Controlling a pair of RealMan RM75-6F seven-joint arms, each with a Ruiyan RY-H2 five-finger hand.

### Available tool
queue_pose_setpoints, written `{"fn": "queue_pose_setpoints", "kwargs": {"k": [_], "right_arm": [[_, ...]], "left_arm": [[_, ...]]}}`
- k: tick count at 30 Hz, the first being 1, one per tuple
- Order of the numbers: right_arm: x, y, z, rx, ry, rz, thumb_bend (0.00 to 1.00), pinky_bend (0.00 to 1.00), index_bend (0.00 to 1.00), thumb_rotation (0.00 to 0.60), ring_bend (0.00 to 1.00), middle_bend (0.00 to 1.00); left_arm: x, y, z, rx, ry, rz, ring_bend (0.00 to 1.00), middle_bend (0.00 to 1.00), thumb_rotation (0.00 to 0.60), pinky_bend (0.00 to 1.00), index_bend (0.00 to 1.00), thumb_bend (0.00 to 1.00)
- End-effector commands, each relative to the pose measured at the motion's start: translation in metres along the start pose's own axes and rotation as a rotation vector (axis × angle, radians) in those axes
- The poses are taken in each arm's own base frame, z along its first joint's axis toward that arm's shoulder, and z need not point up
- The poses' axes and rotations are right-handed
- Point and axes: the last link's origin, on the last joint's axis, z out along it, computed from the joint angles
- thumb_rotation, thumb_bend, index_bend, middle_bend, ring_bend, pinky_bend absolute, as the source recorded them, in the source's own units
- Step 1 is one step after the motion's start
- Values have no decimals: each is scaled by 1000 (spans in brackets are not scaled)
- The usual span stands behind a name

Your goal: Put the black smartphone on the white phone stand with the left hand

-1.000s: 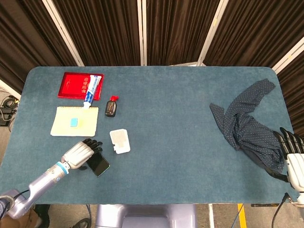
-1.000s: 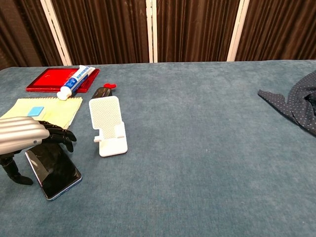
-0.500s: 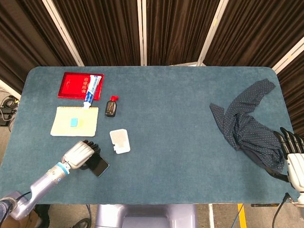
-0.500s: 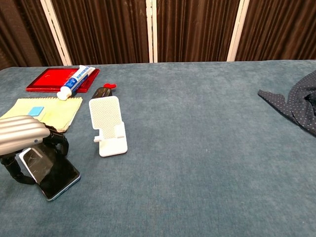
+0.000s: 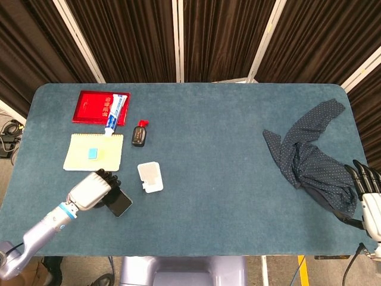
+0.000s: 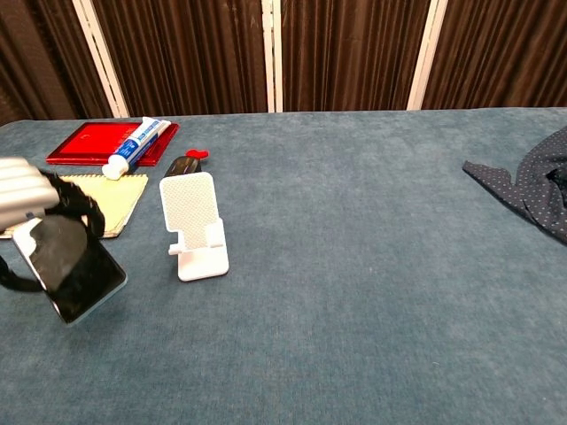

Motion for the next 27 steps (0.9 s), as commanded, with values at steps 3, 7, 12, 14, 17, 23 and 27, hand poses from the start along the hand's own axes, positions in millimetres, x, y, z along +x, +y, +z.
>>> {"fn": "queue_pose_setpoints", "kwargs": {"k": [3,7,12,14,17,23,27], "right_arm": [[1,0,-1,2,2,5,0,0,0,600,0,0],[3,1,-1,0,6,11,0,0,0,600,0,0],[4,4,0,-3,7,19,0,0,0,600,0,0],[4,4,0,-3,8,23,0,0,0,600,0,0],[6,5,-1,-4,12,29,0,0,0,600,0,0],[8,9,-1,-9,15,44,0,0,0,600,0,0],[9,10,-1,-10,17,52,0,0,0,600,0,0]], "left_arm": [[45,-13,10,-36,168,269,406,432,600,352,526,0],[68,-18,28,-56,213,403,406,432,600,352,527,0],[89,-11,50,-89,222,520,406,432,600,351,528,0],[95,-8,58,-102,219,576,406,432,600,351,529,0],[102,-1,70,-123,201,648,406,432,600,351,528,0],[101,13,86,-147,147,748,406,430,600,348,526,0],[96,21,94,-149,123,754,405,427,600,343,526,0]]}}
